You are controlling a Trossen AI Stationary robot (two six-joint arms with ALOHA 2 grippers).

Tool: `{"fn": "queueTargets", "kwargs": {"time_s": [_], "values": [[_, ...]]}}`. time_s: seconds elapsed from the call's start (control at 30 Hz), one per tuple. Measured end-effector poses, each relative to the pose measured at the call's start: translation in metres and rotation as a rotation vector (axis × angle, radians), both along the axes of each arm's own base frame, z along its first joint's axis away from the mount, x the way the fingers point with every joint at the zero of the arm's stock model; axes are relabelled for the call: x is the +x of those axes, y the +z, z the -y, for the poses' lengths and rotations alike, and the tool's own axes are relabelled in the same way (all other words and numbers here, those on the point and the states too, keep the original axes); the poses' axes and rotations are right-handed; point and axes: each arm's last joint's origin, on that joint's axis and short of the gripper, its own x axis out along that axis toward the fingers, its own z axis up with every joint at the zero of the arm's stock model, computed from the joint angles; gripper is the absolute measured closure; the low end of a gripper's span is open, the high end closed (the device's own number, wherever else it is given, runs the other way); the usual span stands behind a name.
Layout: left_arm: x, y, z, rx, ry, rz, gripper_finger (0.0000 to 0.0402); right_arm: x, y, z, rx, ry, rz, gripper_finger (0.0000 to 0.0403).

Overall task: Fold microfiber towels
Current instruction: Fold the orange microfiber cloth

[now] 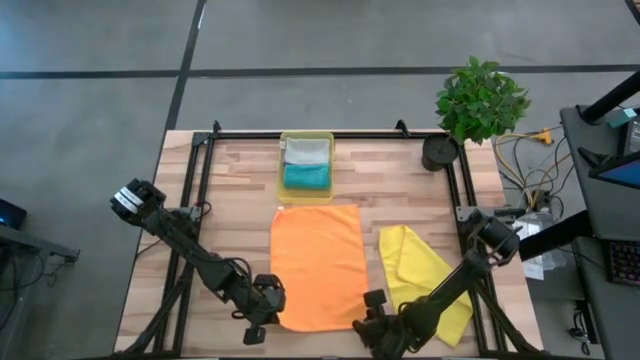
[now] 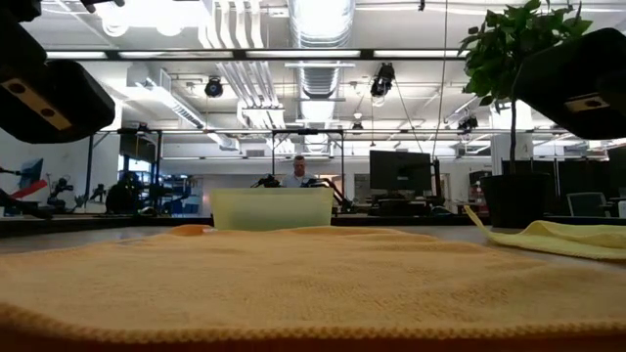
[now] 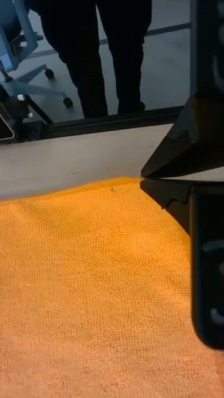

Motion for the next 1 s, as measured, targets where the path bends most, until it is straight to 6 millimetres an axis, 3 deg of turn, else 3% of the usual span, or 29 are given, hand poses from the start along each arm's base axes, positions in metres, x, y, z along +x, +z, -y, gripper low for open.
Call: {"fn": "queueTargets", "kwargs": {"time_s": [0.3, 0.8, 1.0], "values": [[-0.011, -0.009, 0.004, 0.015, -0.029, -0.020, 0.0401, -0.001, 0.014, 0.002, -0.006, -0.012, -0.015, 0.0385], [-0.022, 0.001, 0.027, -0.049, -0.044, 0.038, 0.0401, -0.007, 0.076, 0.010, 0.156, -0.021, 0.083, 0.0394], [-0.020, 0.003, 0.026, -0.014, 0.007, 0.077, 0.0401, -0.001, 0.082, 0.021, 0.181, -0.043, 0.081, 0.0394]]}}
